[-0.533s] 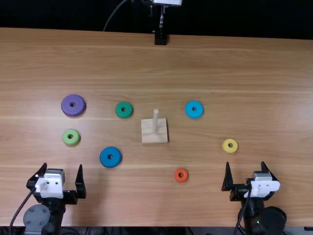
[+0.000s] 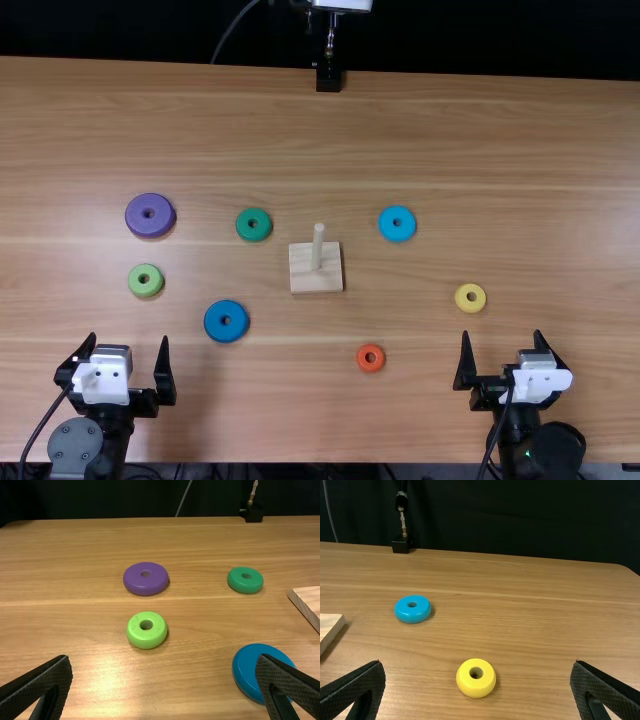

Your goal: Build the Hanoi tower: stack the rings onto the peg from bottom to top in this color order: purple, dark blue, light blue, dark green, light green, yellow, orange.

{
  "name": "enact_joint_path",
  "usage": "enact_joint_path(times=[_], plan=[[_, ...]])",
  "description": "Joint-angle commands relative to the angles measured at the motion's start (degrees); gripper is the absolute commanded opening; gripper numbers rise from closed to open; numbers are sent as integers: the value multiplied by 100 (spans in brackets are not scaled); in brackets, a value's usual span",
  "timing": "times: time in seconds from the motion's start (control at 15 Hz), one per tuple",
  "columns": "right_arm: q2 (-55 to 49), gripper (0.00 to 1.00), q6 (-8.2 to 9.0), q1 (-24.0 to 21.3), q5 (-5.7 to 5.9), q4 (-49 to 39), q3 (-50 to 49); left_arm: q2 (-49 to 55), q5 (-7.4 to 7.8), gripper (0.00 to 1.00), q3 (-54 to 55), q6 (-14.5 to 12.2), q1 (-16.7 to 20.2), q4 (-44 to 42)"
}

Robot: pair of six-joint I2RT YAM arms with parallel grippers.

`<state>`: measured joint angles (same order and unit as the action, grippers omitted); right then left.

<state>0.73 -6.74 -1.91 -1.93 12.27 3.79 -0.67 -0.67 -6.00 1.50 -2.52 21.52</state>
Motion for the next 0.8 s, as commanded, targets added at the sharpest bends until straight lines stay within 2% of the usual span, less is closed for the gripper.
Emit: enact_joint_path(times=[0.0,0.73], plan=[[-73,100,-11,-55,-28,435,-291,67,35,100,600,-55,-2,443],[-73,100,-11,-55,-28,435,-291,67,24,100,600,-2,59,443]])
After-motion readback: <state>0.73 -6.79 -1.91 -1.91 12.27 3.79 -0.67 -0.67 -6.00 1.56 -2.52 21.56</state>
